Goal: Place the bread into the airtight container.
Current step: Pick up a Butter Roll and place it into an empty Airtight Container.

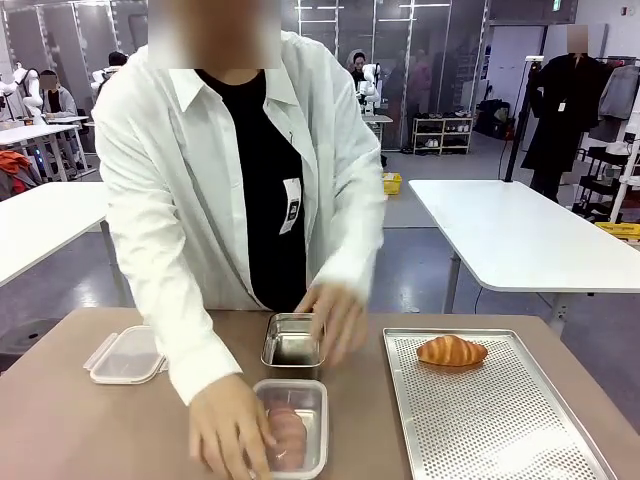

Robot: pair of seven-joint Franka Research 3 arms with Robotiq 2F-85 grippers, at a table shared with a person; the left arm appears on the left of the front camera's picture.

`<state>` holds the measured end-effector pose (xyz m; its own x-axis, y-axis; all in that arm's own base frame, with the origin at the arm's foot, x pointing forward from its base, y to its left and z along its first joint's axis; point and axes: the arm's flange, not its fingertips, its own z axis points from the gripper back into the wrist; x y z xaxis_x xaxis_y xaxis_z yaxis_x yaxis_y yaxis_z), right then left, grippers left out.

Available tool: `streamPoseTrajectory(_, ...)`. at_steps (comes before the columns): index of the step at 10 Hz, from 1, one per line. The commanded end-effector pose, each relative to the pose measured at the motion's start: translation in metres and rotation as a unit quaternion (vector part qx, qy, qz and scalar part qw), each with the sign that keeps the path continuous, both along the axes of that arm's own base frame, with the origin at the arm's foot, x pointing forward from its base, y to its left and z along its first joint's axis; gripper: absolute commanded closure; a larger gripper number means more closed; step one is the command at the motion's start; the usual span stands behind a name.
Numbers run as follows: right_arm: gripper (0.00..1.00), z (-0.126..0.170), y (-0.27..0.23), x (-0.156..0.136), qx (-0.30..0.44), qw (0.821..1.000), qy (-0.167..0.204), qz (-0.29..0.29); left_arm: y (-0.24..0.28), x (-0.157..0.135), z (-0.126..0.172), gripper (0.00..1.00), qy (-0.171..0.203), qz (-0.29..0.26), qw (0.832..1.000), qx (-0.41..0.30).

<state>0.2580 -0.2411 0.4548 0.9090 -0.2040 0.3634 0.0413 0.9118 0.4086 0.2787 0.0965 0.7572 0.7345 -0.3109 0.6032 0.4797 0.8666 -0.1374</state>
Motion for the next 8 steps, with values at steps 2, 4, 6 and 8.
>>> streamPoseTrajectory(2, 0.0, -0.001, -0.002, -0.002, -0.006, 1.0, 0.0, 0.004, 0.0, 0.0, 0.002, 0.0, -0.003, -0.006, 1.0, 0.003)
streamPoseTrajectory(4, 0.0, 0.013, 0.011, 0.001, -0.035, 0.999, -0.013, 0.038, 0.0, 0.0, 0.002, 0.0, -0.003, -0.006, 1.0, 0.003)
streamPoseTrajectory(6, 0.0, 0.039, 0.053, 0.018, -0.119, 0.985, -0.026, 0.12, 0.0, 0.0, 0.002, 0.0, -0.003, -0.006, 1.0, 0.003)
streamPoseTrajectory(8, 0.0, 0.057, 0.108, 0.048, -0.193, 0.955, -0.027, 0.225, 0.0, 0.0, 0.002, 0.0, -0.003, -0.006, 1.0, 0.003)
